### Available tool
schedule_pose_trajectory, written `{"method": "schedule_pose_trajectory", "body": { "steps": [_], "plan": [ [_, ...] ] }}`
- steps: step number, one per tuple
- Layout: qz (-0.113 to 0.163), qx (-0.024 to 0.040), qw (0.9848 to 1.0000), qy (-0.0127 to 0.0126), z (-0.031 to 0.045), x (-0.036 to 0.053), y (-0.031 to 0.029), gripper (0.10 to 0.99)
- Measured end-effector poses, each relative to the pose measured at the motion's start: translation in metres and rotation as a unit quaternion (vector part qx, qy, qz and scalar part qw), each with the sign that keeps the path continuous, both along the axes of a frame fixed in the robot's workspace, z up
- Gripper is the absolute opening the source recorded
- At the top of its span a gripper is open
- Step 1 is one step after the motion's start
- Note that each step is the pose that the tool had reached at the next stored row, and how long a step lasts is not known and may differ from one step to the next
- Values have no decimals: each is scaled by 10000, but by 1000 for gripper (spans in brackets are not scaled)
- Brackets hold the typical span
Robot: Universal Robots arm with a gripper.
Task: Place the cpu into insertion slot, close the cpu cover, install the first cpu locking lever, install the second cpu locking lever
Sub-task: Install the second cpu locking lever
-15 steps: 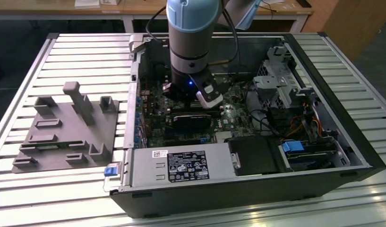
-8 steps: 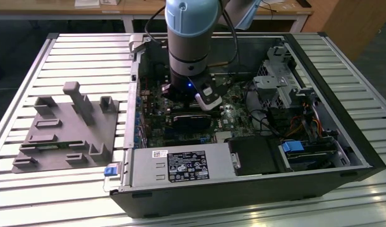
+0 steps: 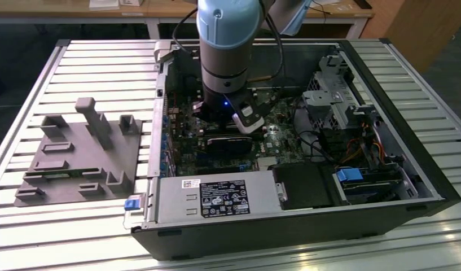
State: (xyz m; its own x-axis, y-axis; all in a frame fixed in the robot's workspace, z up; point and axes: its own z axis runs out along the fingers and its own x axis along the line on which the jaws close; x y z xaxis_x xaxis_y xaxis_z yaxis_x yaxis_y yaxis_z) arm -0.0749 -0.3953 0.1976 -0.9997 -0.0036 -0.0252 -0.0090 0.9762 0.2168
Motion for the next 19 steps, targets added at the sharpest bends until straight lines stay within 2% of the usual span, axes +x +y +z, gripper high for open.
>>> {"method": "schedule_pose_trajectory", "body": {
  "steps": [5, 19],
  "plan": [
    [1, 81, 10000, 0, -6, -4, 0, 122],
    [0, 214, 9998, 0, -36, -26, 7, 122]
  ]
}}
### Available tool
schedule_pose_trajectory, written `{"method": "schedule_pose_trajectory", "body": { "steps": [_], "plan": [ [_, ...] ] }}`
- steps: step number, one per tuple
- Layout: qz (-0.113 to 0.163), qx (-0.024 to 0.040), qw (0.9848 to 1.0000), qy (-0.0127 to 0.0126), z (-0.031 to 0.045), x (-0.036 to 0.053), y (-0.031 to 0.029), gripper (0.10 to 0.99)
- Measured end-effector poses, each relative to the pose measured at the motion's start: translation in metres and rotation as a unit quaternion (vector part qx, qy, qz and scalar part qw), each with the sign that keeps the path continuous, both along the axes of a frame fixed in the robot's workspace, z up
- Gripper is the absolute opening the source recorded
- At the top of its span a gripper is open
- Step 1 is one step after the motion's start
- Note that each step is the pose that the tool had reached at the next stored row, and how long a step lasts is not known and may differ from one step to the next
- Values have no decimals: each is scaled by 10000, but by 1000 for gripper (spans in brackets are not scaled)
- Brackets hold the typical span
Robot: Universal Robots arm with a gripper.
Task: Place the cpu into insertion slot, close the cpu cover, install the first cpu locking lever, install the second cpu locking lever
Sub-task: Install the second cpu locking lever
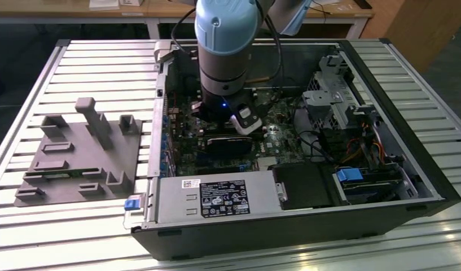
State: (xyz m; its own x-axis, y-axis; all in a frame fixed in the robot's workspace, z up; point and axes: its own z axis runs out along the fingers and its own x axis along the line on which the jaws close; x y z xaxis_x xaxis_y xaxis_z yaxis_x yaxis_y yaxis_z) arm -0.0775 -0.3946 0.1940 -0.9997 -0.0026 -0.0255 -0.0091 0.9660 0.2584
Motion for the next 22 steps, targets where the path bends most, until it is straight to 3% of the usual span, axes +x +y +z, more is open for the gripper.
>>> {"method": "schedule_pose_trajectory", "body": {
  "steps": [16, 22],
  "plan": [
    [0, 44, 10000, 0, -24, -26, 46, 122],
    [0, 44, 10000, 0, 108, -26, 47, 122]
  ]
}}
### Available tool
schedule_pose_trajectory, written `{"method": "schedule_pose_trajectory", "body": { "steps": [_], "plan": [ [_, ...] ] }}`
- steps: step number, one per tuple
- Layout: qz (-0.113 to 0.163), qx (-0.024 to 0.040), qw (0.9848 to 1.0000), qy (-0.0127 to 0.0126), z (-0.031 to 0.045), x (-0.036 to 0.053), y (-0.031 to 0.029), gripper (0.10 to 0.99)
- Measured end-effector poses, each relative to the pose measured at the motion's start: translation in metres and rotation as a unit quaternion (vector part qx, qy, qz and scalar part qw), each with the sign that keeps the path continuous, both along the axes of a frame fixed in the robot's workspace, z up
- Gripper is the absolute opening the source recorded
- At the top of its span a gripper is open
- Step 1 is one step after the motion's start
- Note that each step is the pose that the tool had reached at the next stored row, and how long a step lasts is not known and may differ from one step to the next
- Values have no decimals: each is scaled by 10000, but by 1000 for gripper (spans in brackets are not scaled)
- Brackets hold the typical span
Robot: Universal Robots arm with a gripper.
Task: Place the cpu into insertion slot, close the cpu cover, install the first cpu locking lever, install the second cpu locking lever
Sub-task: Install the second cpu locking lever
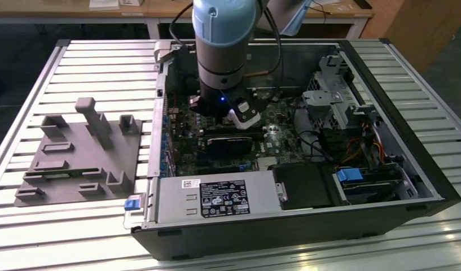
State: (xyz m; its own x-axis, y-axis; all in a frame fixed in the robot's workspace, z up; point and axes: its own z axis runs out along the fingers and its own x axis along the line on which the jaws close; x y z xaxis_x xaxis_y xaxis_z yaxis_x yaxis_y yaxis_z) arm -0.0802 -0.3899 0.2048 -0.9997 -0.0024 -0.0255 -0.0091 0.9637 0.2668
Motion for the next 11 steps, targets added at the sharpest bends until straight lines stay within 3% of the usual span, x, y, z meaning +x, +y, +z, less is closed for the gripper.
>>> {"method": "schedule_pose_trajectory", "body": {
  "steps": [7, 11],
  "plan": [
    [0, -1, 10000, 0, 147, 0, 0, 122],
    [0, 1, 10000, 0, 179, 0, 0, 122]
  ]
}}
